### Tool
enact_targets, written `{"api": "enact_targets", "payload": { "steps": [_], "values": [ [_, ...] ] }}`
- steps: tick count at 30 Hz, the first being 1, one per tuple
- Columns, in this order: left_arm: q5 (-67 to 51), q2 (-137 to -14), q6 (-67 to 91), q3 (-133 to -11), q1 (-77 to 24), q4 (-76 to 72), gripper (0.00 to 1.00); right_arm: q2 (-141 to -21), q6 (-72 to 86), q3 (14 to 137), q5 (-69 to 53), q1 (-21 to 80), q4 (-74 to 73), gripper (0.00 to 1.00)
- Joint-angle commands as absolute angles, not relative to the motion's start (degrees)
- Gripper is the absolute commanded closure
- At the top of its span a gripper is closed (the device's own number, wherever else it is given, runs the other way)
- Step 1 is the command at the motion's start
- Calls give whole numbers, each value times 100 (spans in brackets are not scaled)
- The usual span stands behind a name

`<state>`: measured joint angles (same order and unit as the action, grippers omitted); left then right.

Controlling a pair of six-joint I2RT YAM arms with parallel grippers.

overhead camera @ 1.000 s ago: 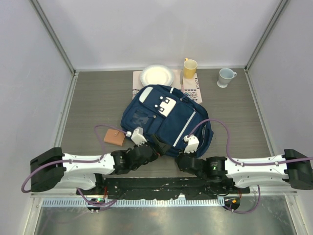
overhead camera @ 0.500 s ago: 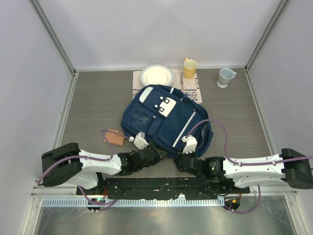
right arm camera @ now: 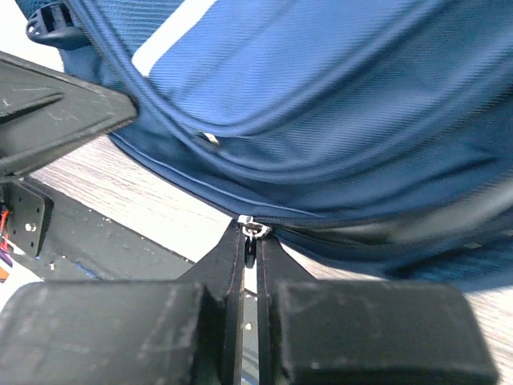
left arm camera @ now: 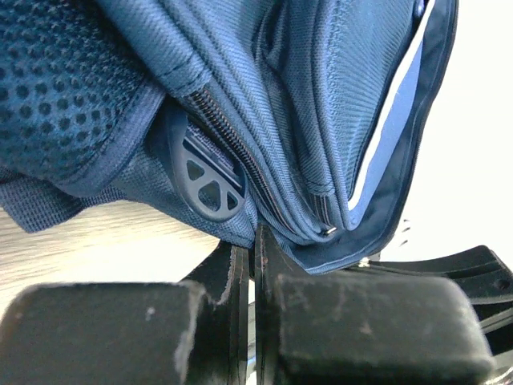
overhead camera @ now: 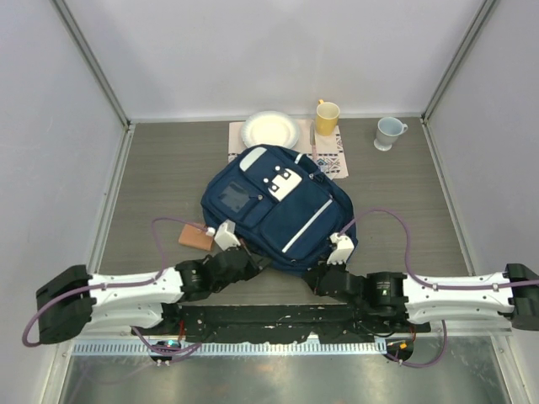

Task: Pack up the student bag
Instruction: Zip the student bag at the center of the board.

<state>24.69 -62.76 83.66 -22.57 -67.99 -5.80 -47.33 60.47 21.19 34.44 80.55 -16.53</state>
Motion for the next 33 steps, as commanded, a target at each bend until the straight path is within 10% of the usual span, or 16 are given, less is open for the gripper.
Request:
{"api": "enact_targets", "payload": {
  "steps": [1,15,33],
  "values": [
    [2339,-5328,7401,-1855,-6102,307,100,-4298,6416,1907,3876,8042,-2487,99],
    [-893,-4947,4782,-2443,-3859,1425,100,-4737,5854,2039,3287,8086,-2400,99],
    [-3015,-6749,2937,-3858,-3885,1406,100,-5924,5160,2672,3815,9615,-1592,99]
  ]
}}
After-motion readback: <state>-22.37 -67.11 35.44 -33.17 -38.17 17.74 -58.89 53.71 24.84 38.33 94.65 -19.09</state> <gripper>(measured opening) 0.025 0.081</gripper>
